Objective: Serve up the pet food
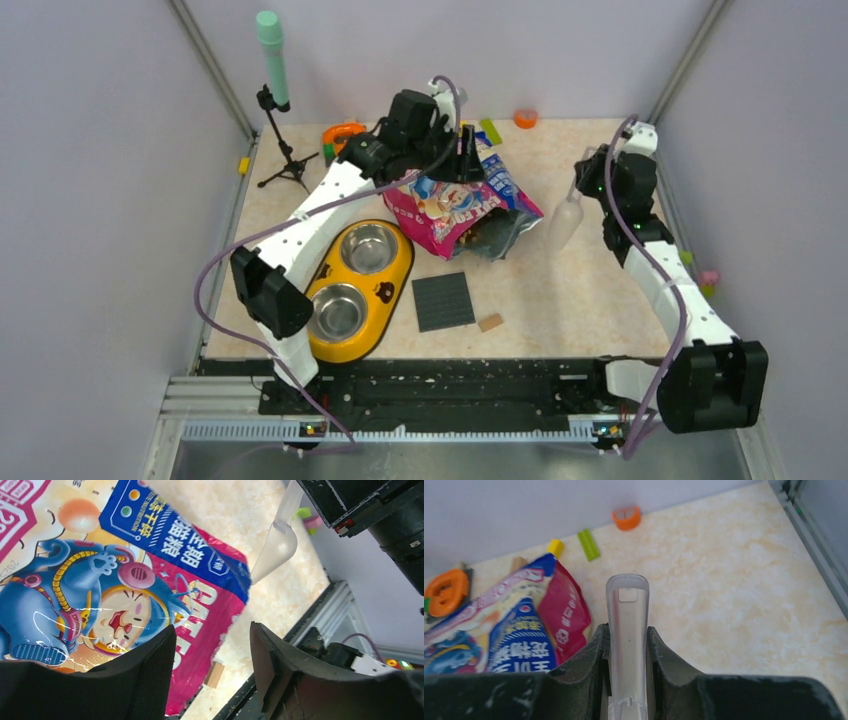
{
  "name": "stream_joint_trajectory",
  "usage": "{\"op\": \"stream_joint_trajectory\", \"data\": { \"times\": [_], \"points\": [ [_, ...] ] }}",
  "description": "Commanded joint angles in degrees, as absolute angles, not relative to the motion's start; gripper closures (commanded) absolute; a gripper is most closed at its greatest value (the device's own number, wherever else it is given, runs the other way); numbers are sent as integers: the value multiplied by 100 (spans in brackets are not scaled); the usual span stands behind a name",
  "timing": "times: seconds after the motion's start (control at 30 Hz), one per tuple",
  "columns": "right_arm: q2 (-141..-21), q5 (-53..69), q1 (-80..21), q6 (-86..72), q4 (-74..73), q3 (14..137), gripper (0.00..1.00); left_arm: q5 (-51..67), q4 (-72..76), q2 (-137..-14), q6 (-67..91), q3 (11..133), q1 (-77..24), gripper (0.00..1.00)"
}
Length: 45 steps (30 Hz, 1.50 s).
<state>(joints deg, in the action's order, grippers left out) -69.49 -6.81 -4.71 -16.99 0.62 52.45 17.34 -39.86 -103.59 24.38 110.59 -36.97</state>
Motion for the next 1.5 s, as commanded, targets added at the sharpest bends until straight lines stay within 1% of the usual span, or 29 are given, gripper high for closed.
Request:
{"op": "stream_joint_trajectory", "data": {
  "times": [0.0, 0.1, 0.2, 0.3, 0.37, 0.47, 0.57, 0.67, 0.73, 0.8, 0.9, 0.93, 0.97, 1.03, 1.1, 1.13, 1.17, 1.2, 1.27, 1.4, 1.47],
  "points": [
    [-6144, -242, -457, -1770, 811, 5776, 100, 2613, -3341, -9688, 2387, 11335, -3476, 40],
    [-5920, 291, -461, -1833, 736, 6274, 100, 3348, -2861, -9606, 2481, 11328, -3338, 40],
    [-5748, 1048, -460, -1979, 1080, 6522, 100, 4020, -2083, -9581, 2892, 11189, -3210, 38],
    [-5728, 2204, -464, -2277, 1496, 6731, 100, 4582, -1218, -9586, 3386, 10972, -3128, 31],
    [-5828, 3081, -465, -2616, 1704, 6918, 100, 4886, -724, -9642, 3631, 10951, -3134, 28],
    [-5926, 3709, -472, -3526, 2491, 6860, 100, 5305, 135, -9707, 4102, 10840, -3142, 26],
    [-5990, 3827, -466, -4422, 3465, 6570, 100, 5528, 1148, -9697, 4553, 10524, -3169, 25],
    [-6029, 3663, -465, -5117, 4361, 6246, 100, 5590, 1389, -9690, 4737, 10294, -3169, 25],
    [-5993, 3510, -464, -5357, 4659, 6095, 100, 5602, 1407, -9626, 4808, 10114, -3173, 27],
    [-5935, 3303, -466, -5311, 4674, 6003, 100, 5597, 1383, -9566, 4970, 9920, -3159, 33],
    [-5788, 2904, -472, -5067, 4540, 5909, 100, 5595, 1467, -9441, 5271, 9630, -3158, 35],
    [-5730, 2757, -469, -4989, 4788, 5777, 100, 5481, 1330, -9403, 5319, 9583, -3137, 35],
    [-5683, 2575, -468, -4947, 5260, 5476, 100, 5112, 994, -9380, 5379, 9579, -3093, 34],
    [-5618, 2115, -466, -4910, 6103, 5057, 100, 4630, 723, -9333, 5922, 9461, -2957, 35],
    [-5590, 1949, -468, -4640, 6473, 4832, 100, 4566, 1423, -9271, 6837, 9132, -2796, 35],
    [-5594, 1908, -466, -4544, 6575, 4773, 100, 4610, 2148, -9245, 7208, 8993, -2735, 34],
    [-5609, 1840, -470, -4522, 6687, 4704, 100, 4670, 2460, -9238, 7402, 8954, -2684, 32],
    [-5641, 1808, -474, -4550, 6922, 4648, 100, 4717, 2481, -9263, 7396, 9046, -2672, 29],
    [-5816, 1917, -471, -4791, 7299, 4635, 100, 4815, 2159, -9368, 6875, 9475, -2701, 28],
    [-6443, 2812, -467, -5772, 7932, 4976, 100, 5047, 1951, -9610, 5757, 10138, -2824, 27],
    [-6732, 3123, -469, -6300, 8535, 5132, 100, 5201, 1851, -9781, 5415, 10467, -2874, 27]
  ]
}}
